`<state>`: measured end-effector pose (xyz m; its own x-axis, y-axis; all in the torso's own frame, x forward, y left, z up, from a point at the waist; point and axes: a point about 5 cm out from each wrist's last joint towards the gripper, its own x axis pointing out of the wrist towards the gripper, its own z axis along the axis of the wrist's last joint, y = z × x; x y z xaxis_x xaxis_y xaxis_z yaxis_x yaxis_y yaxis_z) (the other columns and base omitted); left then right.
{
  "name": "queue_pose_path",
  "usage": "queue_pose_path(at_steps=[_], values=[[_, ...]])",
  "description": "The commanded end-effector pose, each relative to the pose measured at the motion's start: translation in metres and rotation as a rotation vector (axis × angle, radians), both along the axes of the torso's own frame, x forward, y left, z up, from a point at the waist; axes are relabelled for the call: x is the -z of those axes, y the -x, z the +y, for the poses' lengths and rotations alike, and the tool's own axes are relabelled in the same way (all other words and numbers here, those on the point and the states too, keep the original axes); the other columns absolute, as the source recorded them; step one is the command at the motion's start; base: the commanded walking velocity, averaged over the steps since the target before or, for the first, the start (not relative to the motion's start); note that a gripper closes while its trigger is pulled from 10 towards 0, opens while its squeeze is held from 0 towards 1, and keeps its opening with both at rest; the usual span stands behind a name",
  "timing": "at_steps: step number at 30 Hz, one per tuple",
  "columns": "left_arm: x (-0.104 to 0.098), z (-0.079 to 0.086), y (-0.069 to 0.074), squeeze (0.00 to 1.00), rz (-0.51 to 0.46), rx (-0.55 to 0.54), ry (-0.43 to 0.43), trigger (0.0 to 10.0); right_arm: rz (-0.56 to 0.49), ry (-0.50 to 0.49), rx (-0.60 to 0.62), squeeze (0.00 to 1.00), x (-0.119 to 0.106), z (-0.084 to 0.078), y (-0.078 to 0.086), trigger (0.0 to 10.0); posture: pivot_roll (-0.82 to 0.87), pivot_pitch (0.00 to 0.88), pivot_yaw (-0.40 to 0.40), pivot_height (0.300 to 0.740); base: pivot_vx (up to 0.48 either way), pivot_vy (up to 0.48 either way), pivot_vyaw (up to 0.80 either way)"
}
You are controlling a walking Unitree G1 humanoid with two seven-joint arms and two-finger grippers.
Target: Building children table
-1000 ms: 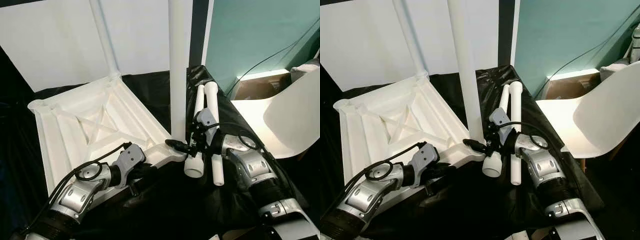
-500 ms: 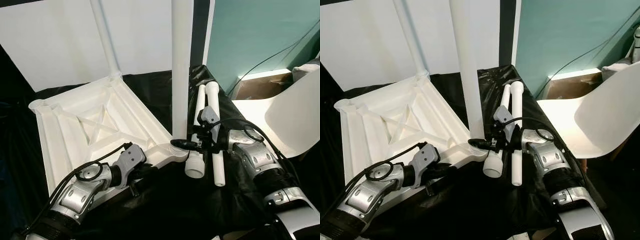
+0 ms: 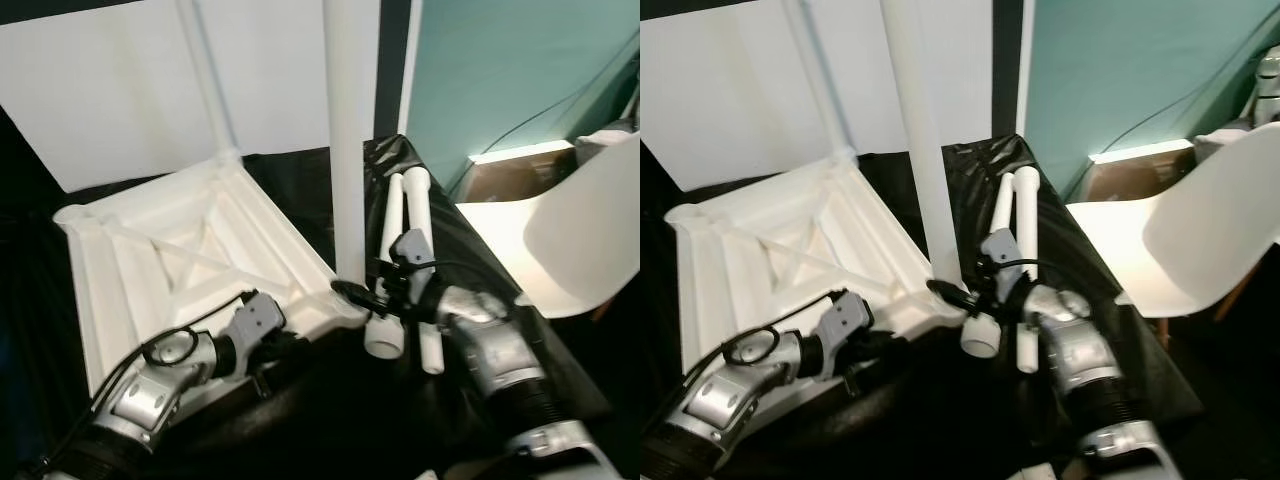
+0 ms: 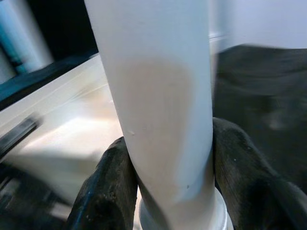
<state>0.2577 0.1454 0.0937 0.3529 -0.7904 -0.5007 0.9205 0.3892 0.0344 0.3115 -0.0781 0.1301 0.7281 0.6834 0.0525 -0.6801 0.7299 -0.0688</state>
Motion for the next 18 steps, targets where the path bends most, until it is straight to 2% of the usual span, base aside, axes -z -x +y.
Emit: queue_pose_path(at_steps=[1, 4, 6, 13, 14, 15, 16, 17, 18], values=[[0.037, -0.013, 0.033, 0.00, 0.227, 0.127, -0.026, 10.0, -0.063, -0.089, 0.241, 0.00, -0.016, -0.016, -0.013, 0.0, 0.02, 0.000, 0.032, 0.740, 0.000, 0.000, 0.00], [0.037, -0.013, 0.033, 0.00, 0.227, 0.126, -0.027, 10.0, -0.074, -0.086, 0.303, 0.00, -0.015, -0.020, -0.013, 0.0, 0.02, 0.000, 0.034, 0.740, 0.000, 0.000, 0.00], [0.037, -0.013, 0.033, 0.00, 0.227, 0.126, -0.027, 10.0, -0.057, -0.073, 0.298, 0.00, -0.012, -0.018, -0.011, 0.0, 0.02, 0.000, 0.033, 0.740, 0.000, 0.000, 0.00], [0.037, -0.014, 0.033, 0.00, 0.227, 0.126, -0.023, 10.0, -0.035, -0.020, 0.257, 0.00, -0.005, 0.000, -0.002, 0.0, 0.02, 0.000, 0.031, 0.740, 0.000, 0.000, 0.00], [0.037, -0.014, 0.033, 0.00, 0.226, 0.126, -0.021, 10.0, -0.021, -0.022, 0.226, 0.00, -0.004, 0.004, -0.002, 2.9, 0.02, 0.000, 0.030, 0.740, 0.000, 0.000, 0.00], [0.037, -0.015, 0.033, 0.00, 0.226, 0.126, -0.020, 10.0, -0.008, -0.029, 0.177, 0.00, -0.004, 0.008, -0.002, 10.0, 0.02, 0.000, 0.031, 0.740, 0.000, 0.000, 0.00], [0.037, -0.015, 0.033, 0.00, 0.227, 0.126, -0.019, 10.0, 0.002, -0.036, 0.143, 0.00, -0.005, 0.011, -0.002, 10.0, 0.02, 0.000, 0.031, 0.740, 0.000, 0.000, 0.00], [0.037, -0.015, 0.033, 0.00, 0.227, 0.125, -0.019, 10.0, 0.007, -0.035, 0.094, 1.00, -0.006, 0.012, -0.003, 10.0, 0.02, 0.000, 0.031, 0.740, 0.000, 0.000, 0.00], [0.037, -0.015, 0.033, 0.00, 0.228, 0.125, -0.020, 10.0, 0.008, -0.033, 0.067, 1.00, -0.008, 0.013, -0.003, 10.0, 0.02, 0.000, 0.031, 0.740, 0.000, 0.000, 0.00]])
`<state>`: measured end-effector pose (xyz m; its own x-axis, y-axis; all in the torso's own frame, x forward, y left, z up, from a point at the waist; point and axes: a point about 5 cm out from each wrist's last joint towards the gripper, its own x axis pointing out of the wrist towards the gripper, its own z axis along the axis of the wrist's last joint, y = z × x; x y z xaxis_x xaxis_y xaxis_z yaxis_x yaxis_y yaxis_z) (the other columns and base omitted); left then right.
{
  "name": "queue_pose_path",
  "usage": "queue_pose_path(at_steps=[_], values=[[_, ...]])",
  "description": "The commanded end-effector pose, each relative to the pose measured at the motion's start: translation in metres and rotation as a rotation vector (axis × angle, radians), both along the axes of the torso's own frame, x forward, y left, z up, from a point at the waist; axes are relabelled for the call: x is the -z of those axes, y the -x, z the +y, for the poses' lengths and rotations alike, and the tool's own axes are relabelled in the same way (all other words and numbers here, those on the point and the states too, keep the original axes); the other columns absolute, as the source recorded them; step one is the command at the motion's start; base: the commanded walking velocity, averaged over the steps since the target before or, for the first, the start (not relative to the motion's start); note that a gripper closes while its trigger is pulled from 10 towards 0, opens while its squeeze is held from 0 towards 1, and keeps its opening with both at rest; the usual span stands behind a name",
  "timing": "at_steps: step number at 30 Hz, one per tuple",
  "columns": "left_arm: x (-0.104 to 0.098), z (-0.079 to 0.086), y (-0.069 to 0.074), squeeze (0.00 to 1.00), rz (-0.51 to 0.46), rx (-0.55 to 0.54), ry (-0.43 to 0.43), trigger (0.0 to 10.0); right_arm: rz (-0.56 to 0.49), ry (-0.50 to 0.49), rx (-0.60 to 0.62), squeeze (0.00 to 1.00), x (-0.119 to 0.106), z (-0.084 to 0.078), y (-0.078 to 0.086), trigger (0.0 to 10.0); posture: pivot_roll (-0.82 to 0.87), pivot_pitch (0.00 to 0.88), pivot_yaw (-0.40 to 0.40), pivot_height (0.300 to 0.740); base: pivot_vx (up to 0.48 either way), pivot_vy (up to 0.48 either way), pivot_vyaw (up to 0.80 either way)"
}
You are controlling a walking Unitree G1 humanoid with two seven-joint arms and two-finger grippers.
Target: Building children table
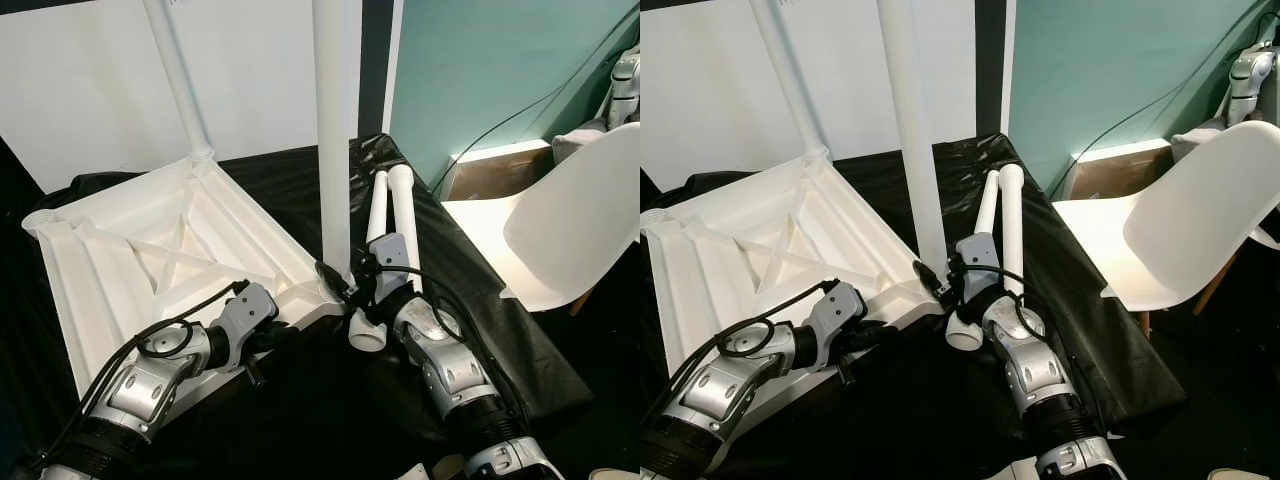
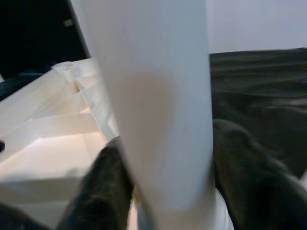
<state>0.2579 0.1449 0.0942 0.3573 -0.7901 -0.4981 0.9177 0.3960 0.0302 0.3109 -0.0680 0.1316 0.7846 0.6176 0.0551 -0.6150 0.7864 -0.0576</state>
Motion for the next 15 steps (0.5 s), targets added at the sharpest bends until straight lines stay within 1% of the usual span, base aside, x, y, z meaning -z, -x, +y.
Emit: queue_pose_path(at_steps=[1, 3, 4, 5, 6, 7, 8, 12, 13, 15], values=[[0.038, -0.014, 0.033, 0.00, 0.225, 0.132, -0.024, 10.0, 0.004, -0.010, -0.065, 1.00, -0.007, 0.003, -0.004, 10.0, 0.02, 0.000, 0.031, 0.740, 0.000, 0.000, 0.00], [0.038, -0.014, 0.033, 0.00, 0.225, 0.132, -0.024, 10.0, 0.004, -0.010, -0.065, 1.00, -0.007, 0.003, -0.004, 10.0, 0.02, 0.000, 0.031, 0.740, 0.000, 0.000, 0.00], [0.038, -0.013, 0.033, 0.00, 0.225, 0.132, -0.024, 10.0, 0.006, -0.002, -0.095, 1.00, -0.008, 0.002, -0.003, 10.0, 0.02, 0.000, 0.031, 0.740, 0.000, 0.000, 0.00], [0.038, -0.014, 0.033, 0.00, 0.225, 0.132, -0.024, 10.0, 0.004, 0.034, -0.148, 0.00, -0.008, 0.000, -0.002, 10.0, 0.01, 0.000, 0.033, 0.740, 0.000, 0.000, 0.00], [0.038, -0.014, 0.033, 0.00, 0.225, 0.132, -0.024, 10.0, 0.004, 0.034, -0.148, 0.00, -0.008, 0.000, -0.002, 10.0, 0.01, 0.000, 0.033, 0.740, 0.000, 0.000, 0.00], [0.037, -0.014, 0.032, 0.00, 0.222, 0.131, -0.023, 10.0, 0.003, 0.089, -0.254, 0.00, -0.008, -0.009, 0.001, 10.0, 0.02, 0.000, 0.031, 0.740, 0.000, 0.000, 0.00], [0.037, -0.014, 0.032, 0.00, 0.222, 0.131, -0.023, 10.0, 0.003, 0.089, -0.254, 0.00, -0.008, -0.009, 0.001, 10.0, 0.02, 0.000, 0.031, 0.740, 0.000, 0.000, 0.00], [0.038, -0.015, 0.031, 0.00, 0.222, 0.132, -0.023, 10.0, 0.025, 0.178, -0.397, 0.00, -0.009, -0.027, 0.004, 10.0, 0.01, 0.000, 0.032, 0.740, 0.000, 0.000, 0.00], [0.038, -0.015, 0.031, 0.00, 0.222, 0.132, -0.023, 10.0, 0.025, 0.178, -0.397, 0.00, -0.009, -0.027, 0.004, 10.0, 0.01, 0.000, 0.032, 0.740, 0.000, 0.000, 0.00], [0.038, -0.014, 0.032, 0.00, 0.223, 0.132, -0.023, 10.0, 0.035, 0.206, -0.439, 0.00, -0.012, -0.034, 0.002, 10.0, 0.01, 0.000, 0.033, 0.740, 0.000, 0.000, 0.00]])
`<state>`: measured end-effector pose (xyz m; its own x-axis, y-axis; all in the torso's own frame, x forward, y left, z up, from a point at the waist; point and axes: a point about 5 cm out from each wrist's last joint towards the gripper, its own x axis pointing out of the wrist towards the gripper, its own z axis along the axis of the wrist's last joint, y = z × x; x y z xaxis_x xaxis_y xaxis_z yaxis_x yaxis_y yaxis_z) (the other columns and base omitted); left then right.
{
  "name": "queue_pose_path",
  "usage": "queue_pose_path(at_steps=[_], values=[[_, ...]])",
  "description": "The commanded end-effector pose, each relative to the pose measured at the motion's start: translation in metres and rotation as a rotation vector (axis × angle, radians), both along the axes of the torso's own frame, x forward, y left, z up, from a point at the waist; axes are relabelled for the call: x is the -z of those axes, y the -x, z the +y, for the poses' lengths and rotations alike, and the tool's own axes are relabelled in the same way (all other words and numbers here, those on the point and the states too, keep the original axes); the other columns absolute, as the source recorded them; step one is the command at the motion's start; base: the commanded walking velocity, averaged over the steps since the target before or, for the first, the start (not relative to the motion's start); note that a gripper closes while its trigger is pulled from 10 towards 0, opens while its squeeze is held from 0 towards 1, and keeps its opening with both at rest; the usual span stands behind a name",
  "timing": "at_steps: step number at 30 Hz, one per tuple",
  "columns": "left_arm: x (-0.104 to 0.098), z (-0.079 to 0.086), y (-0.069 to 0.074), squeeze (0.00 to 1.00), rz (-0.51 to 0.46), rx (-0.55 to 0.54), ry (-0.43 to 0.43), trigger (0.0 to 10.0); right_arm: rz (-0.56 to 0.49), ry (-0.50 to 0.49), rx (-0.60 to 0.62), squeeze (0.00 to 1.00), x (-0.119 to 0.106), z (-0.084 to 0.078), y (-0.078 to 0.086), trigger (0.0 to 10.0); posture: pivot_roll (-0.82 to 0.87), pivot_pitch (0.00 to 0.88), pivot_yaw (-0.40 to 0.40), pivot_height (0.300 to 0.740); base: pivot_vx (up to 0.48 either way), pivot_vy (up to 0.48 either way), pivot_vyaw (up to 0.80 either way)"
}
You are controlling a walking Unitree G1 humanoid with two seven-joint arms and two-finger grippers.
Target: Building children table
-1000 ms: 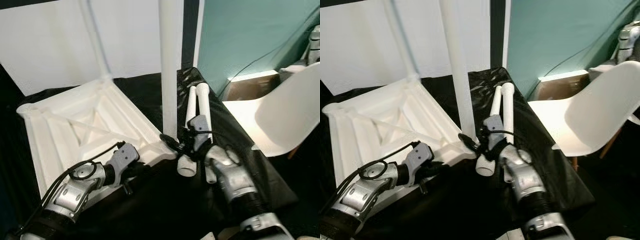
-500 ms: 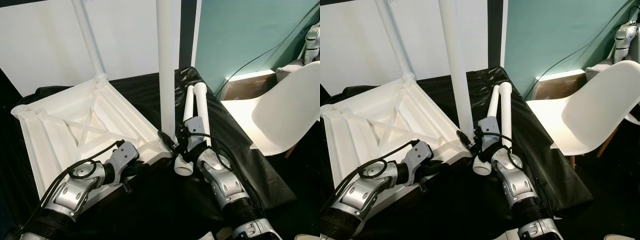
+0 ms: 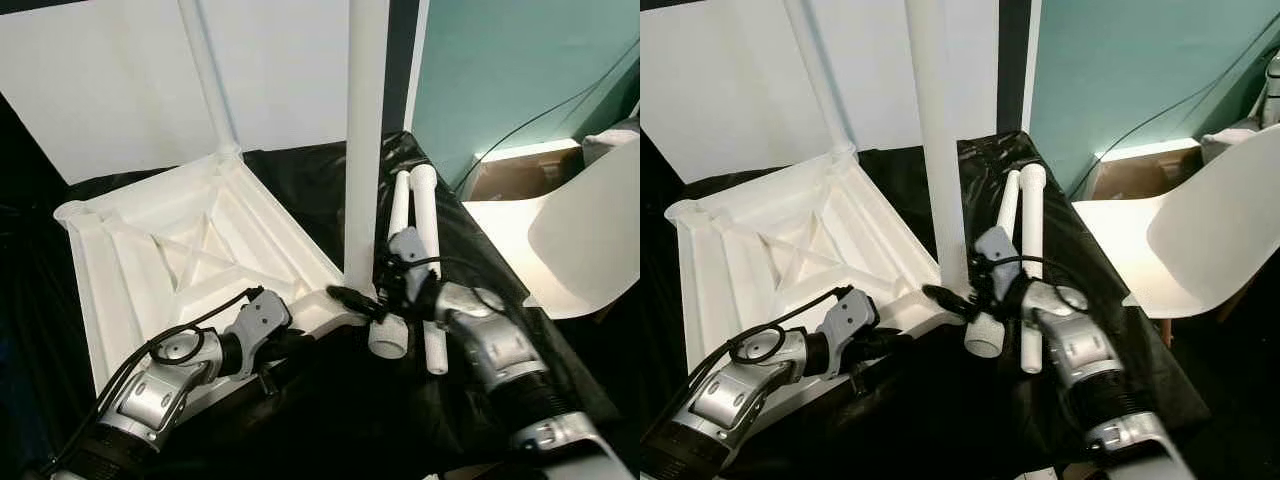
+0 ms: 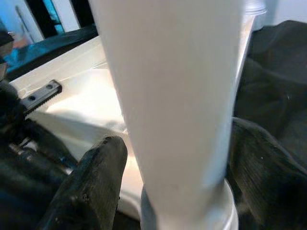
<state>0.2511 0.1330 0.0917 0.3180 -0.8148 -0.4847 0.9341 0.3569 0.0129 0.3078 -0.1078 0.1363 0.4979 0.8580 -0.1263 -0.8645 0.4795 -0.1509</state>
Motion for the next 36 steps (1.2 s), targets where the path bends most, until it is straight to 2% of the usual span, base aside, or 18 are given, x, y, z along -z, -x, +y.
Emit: queue_pose_path(at_steps=[1, 5, 6, 7, 8, 9, 14, 20, 23, 24, 25, 26, 27, 28, 29, 30, 36], values=[[0.035, -0.002, 0.025, 0.00, 0.211, 0.092, -0.049, 10.0, -0.016, 0.019, -0.061, 0.00, -0.009, 0.001, -0.004, 10.0, 0.01, 0.000, 0.033, 0.740, 0.000, 0.000, 0.00], [0.035, -0.002, 0.025, 0.00, 0.210, 0.091, -0.051, 10.0, -0.032, 0.049, -0.054, 0.00, -0.014, -0.007, -0.013, 10.0, 0.01, 0.000, 0.033, 0.740, 0.000, 0.000, 0.00], [0.035, -0.002, 0.024, 0.00, 0.209, 0.091, -0.051, 10.0, -0.032, 0.060, -0.065, 0.00, -0.015, -0.009, -0.014, 9.4, 0.01, 0.000, 0.034, 0.740, 0.000, 0.000, 0.00], [0.035, -0.002, 0.024, 0.00, 0.208, 0.091, -0.051, 10.0, -0.038, 0.109, -0.102, 0.00, -0.015, -0.011, -0.014, 3.3, 0.01, 0.000, 0.036, 0.740, 0.000, 0.000, 0.00], [0.035, -0.001, 0.024, 0.00, 0.208, 0.091, -0.052, 10.0, -0.044, 0.135, -0.115, 0.00, -0.014, -0.011, -0.013, 3.3, 0.01, 0.000, 0.036, 0.740, 0.000, 0.000, 0.00], [0.035, -0.001, 0.024, 0.00, 0.208, 0.092, -0.053, 10.0, -0.047, 0.155, -0.124, 0.00, -0.012, -0.011, -0.013, 0.0, 0.01, 0.000, 0.038, 0.740, 0.000, 0.000, 0.00], [0.034, 0.001, 0.024, 0.00, 0.208, 0.090, -0.056, 10.0, -0.017, 0.196, -0.213, 0.00, -0.007, -0.009, -0.005, 0.0, 0.02, 0.000, 0.040, 0.740, 0.000, 0.000, 0.00], [0.034, 0.002, 0.025, 0.00, 0.208, 0.090, -0.059, 10.0, 0.006, 0.217, -0.220, 0.00, -0.004, -0.009, -0.004, 0.0, 0.02, 0.000, 0.042, 0.740, 0.000, 0.000, 0.00], [0.034, 0.003, 0.025, 0.00, 0.209, 0.091, -0.061, 10.0, 0.017, 0.200, -0.177, 0.00, 0.003, -0.003, -0.004, 0.0, 0.02, 0.000, 0.043, 0.740, 0.000, 0.000, 0.00], [0.034, 0.003, 0.025, 0.00, 0.210, 0.091, -0.063, 10.0, -0.010, 0.165, -0.085, 0.00, 0.010, 0.012, 0.000, 0.0, 0.02, 0.000, 0.038, 0.740, 0.000, 0.000, 0.00], [0.034, 0.003, 0.025, 0.00, 0.209, 0.090, -0.062, 10.0, -0.036, 0.124, -0.001, 0.00, 0.012, 0.020, 0.000, 0.0, 0.02, 0.000, 0.038, 0.740, 0.000, 0.000, 0.00], [0.034, 0.003, 0.025, 0.00, 0.209, 0.089, -0.062, 10.0, -0.051, 0.096, 0.054, 0.00, 0.013, 0.024, 0.000, 0.0, 0.02, 0.000, 0.038, 0.740, 0.000, 0.000, 0.00], [0.034, 0.003, 0.025, 0.00, 0.209, 0.089, -0.062, 10.0, -0.051, 0.096, 0.054, 0.00, 0.013, 0.024, 0.000, 0.0, 0.02, 0.000, 0.038, 0.740, 0.000, 0.000, 0.00], [0.035, 0.002, 0.025, 0.00, 0.209, 0.088, -0.061, 10.0, -0.048, 0.022, 0.222, 0.00, 0.018, 0.031, 0.002, 0.0, 0.02, 0.000, 0.034, 0.740, 0.000, 0.000, 0.00], [0.035, 0.002, 0.025, 0.00, 0.209, 0.088, -0.061, 10.0, -0.048, 0.022, 0.222, 0.00, 0.018, 0.031, 0.002, 0.0, 0.02, 0.000, 0.034, 0.740, 0.000, 0.000, 0.00], [0.035, 0.000, 0.025, 0.00, 0.209, 0.089, -0.057, 10.0, -0.015, -0.007, 0.383, 0.00, 0.028, 0.030, 0.001, 0.0, 0.03, 0.000, 0.029, 0.740, 0.000, 0.000, 0.00], [0.036, 0.001, 0.027, 0.00, 0.213, 0.088, -0.058, 10.0, -0.044, -0.042, 0.490, 0.00, 0.021, 0.026, -0.005, 0.0, 0.03, 0.000, 0.023, 0.740, 0.000, 0.000, 0.00]])
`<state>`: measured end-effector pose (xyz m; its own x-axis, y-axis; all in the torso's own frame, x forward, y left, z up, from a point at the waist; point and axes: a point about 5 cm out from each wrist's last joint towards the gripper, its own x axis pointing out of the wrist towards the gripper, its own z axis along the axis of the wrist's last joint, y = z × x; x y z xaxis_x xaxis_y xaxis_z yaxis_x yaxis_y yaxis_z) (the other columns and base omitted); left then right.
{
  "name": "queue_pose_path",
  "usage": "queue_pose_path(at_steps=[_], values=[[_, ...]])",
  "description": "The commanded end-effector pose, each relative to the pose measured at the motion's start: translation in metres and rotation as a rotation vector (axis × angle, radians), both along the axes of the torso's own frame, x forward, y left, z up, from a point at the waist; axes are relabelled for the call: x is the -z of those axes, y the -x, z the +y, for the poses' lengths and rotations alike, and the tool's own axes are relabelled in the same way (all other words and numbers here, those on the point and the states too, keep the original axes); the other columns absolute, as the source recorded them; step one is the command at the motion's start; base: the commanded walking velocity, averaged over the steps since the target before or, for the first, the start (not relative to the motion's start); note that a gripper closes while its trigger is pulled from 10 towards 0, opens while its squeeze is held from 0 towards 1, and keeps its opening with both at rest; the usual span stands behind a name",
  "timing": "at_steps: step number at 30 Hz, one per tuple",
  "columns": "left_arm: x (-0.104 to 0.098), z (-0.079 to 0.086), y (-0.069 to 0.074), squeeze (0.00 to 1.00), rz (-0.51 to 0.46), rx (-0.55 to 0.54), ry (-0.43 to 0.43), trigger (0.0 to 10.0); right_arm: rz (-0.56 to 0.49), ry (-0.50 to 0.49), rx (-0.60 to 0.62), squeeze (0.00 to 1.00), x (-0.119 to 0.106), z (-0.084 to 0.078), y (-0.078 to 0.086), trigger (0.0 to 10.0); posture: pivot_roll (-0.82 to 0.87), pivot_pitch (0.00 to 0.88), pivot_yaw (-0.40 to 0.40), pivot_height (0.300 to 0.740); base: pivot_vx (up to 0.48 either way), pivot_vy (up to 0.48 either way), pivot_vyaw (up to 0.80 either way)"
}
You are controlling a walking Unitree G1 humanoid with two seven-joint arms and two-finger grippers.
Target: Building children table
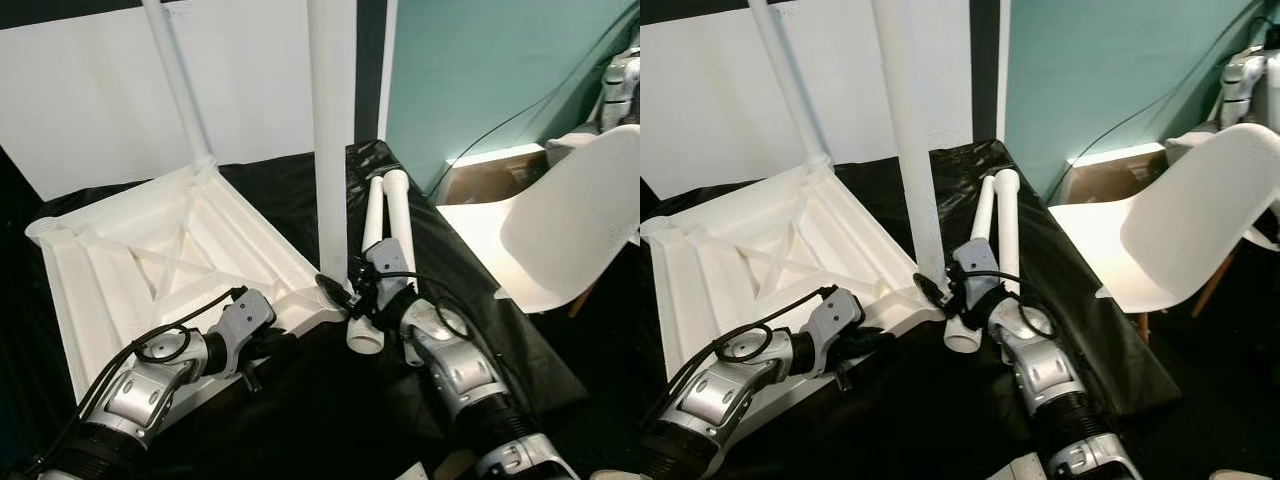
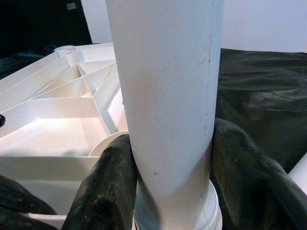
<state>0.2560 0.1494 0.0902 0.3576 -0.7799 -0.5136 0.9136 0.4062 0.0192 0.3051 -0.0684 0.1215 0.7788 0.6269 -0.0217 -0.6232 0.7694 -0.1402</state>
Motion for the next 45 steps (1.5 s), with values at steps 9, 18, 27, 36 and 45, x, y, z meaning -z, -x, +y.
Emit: queue_pose_path(at_steps=[9, 18, 27, 36, 45], values=[[0.035, -0.019, 0.031, 0.00, 0.203, 0.133, -0.010, 10.0, -0.011, 0.041, 0.079, 0.00, 0.001, 0.003, -0.002, 4.3, 0.04, 0.000, 0.012, 0.740, 0.000, 0.000, 0.00], [0.035, -0.017, 0.031, 0.00, 0.203, 0.132, -0.012, 10.0, 0.017, 0.087, -0.012, 0.91, 0.002, -0.009, -0.009, 10.0, 0.03, 0.000, 0.018, 0.740, 0.000, 0.000, 0.00], [0.033, -0.019, 0.031, 0.00, 0.201, 0.139, -0.007, 10.0, 0.056, 0.199, -0.203, 0.00, -0.005, -0.033, -0.015, 10.0, 0.02, 0.000, 0.033, 0.740, 0.000, 0.000, 0.00], [0.032, -0.019, 0.030, 0.00, 0.201, 0.144, -0.011, 10.0, 0.025, 0.268, -0.337, 0.00, -0.020, -0.049, -0.021, 0.0, 0.01, 0.000, 0.038, 0.740, 0.000, 0.000, 0.00], [0.032, -0.019, 0.029, 0.00, 0.200, 0.145, -0.010, 10.0, 0.025, 0.309, -0.428, 0.00, -0.023, -0.042, -0.022, 0.0, 0.02, 0.000, 0.039, 0.740, 0.000, 0.000, 0.00]])
